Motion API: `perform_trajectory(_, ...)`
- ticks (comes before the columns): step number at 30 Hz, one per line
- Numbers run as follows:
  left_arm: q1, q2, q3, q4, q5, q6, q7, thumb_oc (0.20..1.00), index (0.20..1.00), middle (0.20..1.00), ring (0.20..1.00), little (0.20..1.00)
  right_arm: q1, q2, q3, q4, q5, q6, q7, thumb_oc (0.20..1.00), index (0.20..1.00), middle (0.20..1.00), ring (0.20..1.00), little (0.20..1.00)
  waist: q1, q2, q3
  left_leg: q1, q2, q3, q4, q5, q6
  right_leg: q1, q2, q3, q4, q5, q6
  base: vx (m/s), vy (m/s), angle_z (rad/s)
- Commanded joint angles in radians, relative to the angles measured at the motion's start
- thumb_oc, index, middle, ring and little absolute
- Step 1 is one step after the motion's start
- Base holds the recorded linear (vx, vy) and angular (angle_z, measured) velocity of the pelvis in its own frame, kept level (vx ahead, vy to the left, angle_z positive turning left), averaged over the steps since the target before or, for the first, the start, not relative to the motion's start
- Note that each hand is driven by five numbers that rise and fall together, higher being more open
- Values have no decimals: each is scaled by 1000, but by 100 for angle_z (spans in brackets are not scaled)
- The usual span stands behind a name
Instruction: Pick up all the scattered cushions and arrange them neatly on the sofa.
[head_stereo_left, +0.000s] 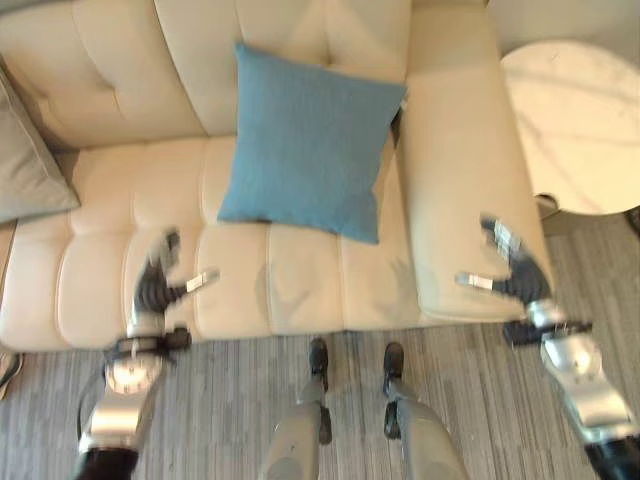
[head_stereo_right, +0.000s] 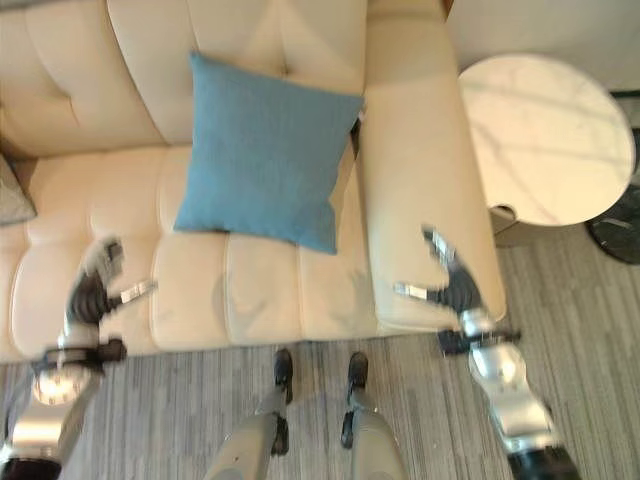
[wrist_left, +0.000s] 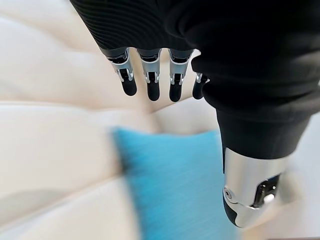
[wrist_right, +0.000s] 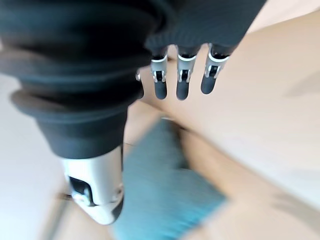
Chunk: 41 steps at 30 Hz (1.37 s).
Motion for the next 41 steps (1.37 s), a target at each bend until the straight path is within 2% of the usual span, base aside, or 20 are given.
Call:
perform_trajectory(1, 45, -22, 0, 122, 78, 7, -48, 1000, 1000, 1000, 1000, 1000, 54, 9, 33, 113, -92, -8, 43, 1000, 1000, 1000, 1000, 1000, -23, -43, -117, 136, -37, 56, -6, -135, -17, 86, -29, -15, -68, -20, 87, 99, 91, -10)
perform_trajectory(4, 96, -57, -32, 224, 122, 24, -65, 1000, 1000, 1000, 1000, 1000, 97, 42, 46, 256, -148, 12, 30, 1000, 1000, 1000, 1000, 1000, -35, -52, -147, 191, -39, 72, -4, -156, -8, 129, -28, 4, -68, -19, 91, 23, 73, -22)
perform_trajectory(8, 135, -80, -38, 260, 122, 34, -70, 1000, 1000, 1000, 1000, 1000, 123, 86, 29, 360, -149, 28, 7, 1000, 1000, 1000, 1000, 1000, -47, -61, -171, 233, -44, 95, -6, -179, 4, 151, -25, 31, -81, -8, 98, -21, 112, -28)
perform_trajectory(11, 109, -39, -44, 255, 124, 38, -59, 1000, 1000, 1000, 1000, 1000, 96, 113, 38, 416, -131, 33, -16, 1000, 1000, 1000, 1000, 1000, -57, -77, -139, 218, -40, 128, -6, -173, 15, 102, -26, 65, -48, 42, 127, -244, 63, -53)
perform_trajectory(13, 94, -21, -43, 246, 118, 34, -50, 1000, 1000, 1000, 1000, 1000, 86, 121, 41, 412, -121, 33, -20, 1000, 1000, 1000, 1000, 1000, -58, -81, -126, 200, -35, 136, -6, -161, 20, 69, -28, 68, -3, 52, 134, -295, -24, -57)
perform_trajectory(16, 57, 24, -61, 222, 126, 35, -41, 1000, 1000, 1000, 1000, 1000, 85, 149, 48, 442, -82, 31, -27, 1000, 1000, 1000, 1000, 1000, -41, -73, -96, 157, -2, 139, 6, -118, 24, 79, -29, 54, 172, -58, 114, -422, -25, -28)
perform_trajectory(17, 46, 41, -76, 207, 143, 36, -44, 1000, 1000, 1000, 1000, 1000, 88, 153, 51, 454, -79, 33, -24, 1000, 1000, 1000, 1000, 1000, -31, -65, -102, 132, 8, 124, 7, -101, 26, 104, -24, 72, 304, -108, 99, -397, -66, 0)
perform_trajectory(19, 35, 50, -87, 210, 162, 35, -47, 1000, 1000, 1000, 1000, 1000, 83, 150, 56, 451, -85, 31, -23, 1000, 1000, 1000, 1000, 1000, -20, -68, -114, 113, 8, 116, 8, -83, 22, 145, -23, 93, 382, -108, 104, -311, -114, 6)
perform_trajectory(20, 35, 52, -87, 209, 166, 37, -39, 1000, 1000, 1000, 1000, 1000, 82, 144, 51, 444, -88, 32, -27, 1000, 1000, 1000, 1000, 1000, -11, -69, -120, 93, 14, 116, 8, -69, 16, 158, -25, 94, 378, -91, 107, -259, -166, 20)
perform_trajectory(21, 22, 47, -101, 202, 157, 34, -39, 1000, 1000, 1000, 1000, 1000, 77, 141, 54, 426, -79, 33, -27, 1000, 1000, 1000, 1000, 1000, 0, -77, -112, 66, 13, 106, 12, -46, 8, 191, -20, 84, 310, -135, 88, -377, -260, 31)
perform_trajectory(22, 6, 34, -110, 201, 143, 33, -38, 1000, 1000, 1000, 1000, 1000, 61, 132, 56, 407, -66, 36, -33, 1000, 1000, 1000, 1000, 1000, 14, -77, -113, -11, 23, 102, 18, 4, -19, 245, 13, 85, 166, -222, 54, -673, -411, 40)
perform_trajectory(23, 0, 8, -115, 185, 114, 35, -38, 1000, 1000, 1000, 1000, 1000, 37, 111, 64, 382, -56, 37, -42, 1000, 1000, 1000, 1000, 1000, 26, -60, -82, -108, 47, 92, 55, 57, -66, 254, 54, 82, 40, -241, 20, -742, -367, 61)
perform_trajectory(24, -4, 2, -115, 178, 109, 37, -40, 1000, 1000, 1000, 1000, 1000, 20, 98, 72, 380, -65, 39, -46, 1000, 1000, 1000, 1000, 1000, 21, -54, -68, -126, 45, 77, 98, 32, -64, 234, 53, 70, 37, -228, 15, -714, -262, 116)
perform_trajectory(25, -12, -3, -117, 178, 114, 34, -44, 1000, 1000, 1000, 1000, 1000, 6, 85, 82, 379, -76, 43, -46, 1000, 1000, 1000, 1000, 1000, 16, -63, -54, -125, 29, 61, 175, -23, -53, 211, 36, 62, 41, -207, 18, -460, -73, 110)
perform_trajectory(27, -21, 1, -129, 192, 141, 30, -56, 1000, 1000, 1000, 1000, 1000, 1, 71, 104, 361, -97, 39, -36, 1000, 1000, 1000, 1000, 1000, -3, -90, -57, -97, 11, 32, 328, -156, -33, 177, -6, 39, 31, -159, 24, -385, -59, 51)
perform_trajectory(28, -20, -11, -129, 213, 138, 31, -57, 1000, 1000, 1000, 1000, 1000, 5, 70, 107, 364, -99, 37, -32, 1000, 1000, 1000, 1000, 1000, -12, -99, -73, -36, -1, 13, 401, -222, -26, 174, -20, 44, 19, -138, 21, -212, -32, 19)
perform_trajectory(30, -19, -20, -125, 229, 134, 32, -52, 1000, 1000, 1000, 1000, 1000, 4, 69, 107, 370, -102, 39, -33, 1000, 1000, 1000, 1000, 1000, -16, -99, -80, -2, -5, -3, 434, -234, -29, 171, -20, 44, 21, -134, 16, -87, 10, 26)
perform_trajectory(32, -20, -40, -127, 256, 130, 37, -45, 1000, 1000, 1000, 1000, 1000, 12, 83, 105, 380, -107, 45, -28, 1000, 1000, 1000, 1000, 1000, -41, -81, -117, 146, -6, -2, 302, -269, -20, 175, -3, 37, 27, -134, 19, -1, 71, 33)
perform_trajectory(38, -8, -69, -128, 292, 137, 45, -36, 1000, 1000, 1000, 1000, 1000, 39, 114, 82, 398, -93, 51, -31, 1000, 1000, 1000, 1000, 1000, -68, -75, -170, 248, -19, 15, 87, -245, -18, 185, 11, 28, -25, -94, 38, -33, 97, 22)
perform_trajectory(41, -3, -68, -124, 286, 139, 46, -36, 1000, 1000, 1000, 1000, 1000, 43, 121, 83, 404, -87, 52, -31, 1000, 1000, 1000, 1000, 1000, -62, -81, -175, 259, -21, 17, 67, -238, -14, 193, 12, 34, -42, -81, 44, -26, 54, -62)
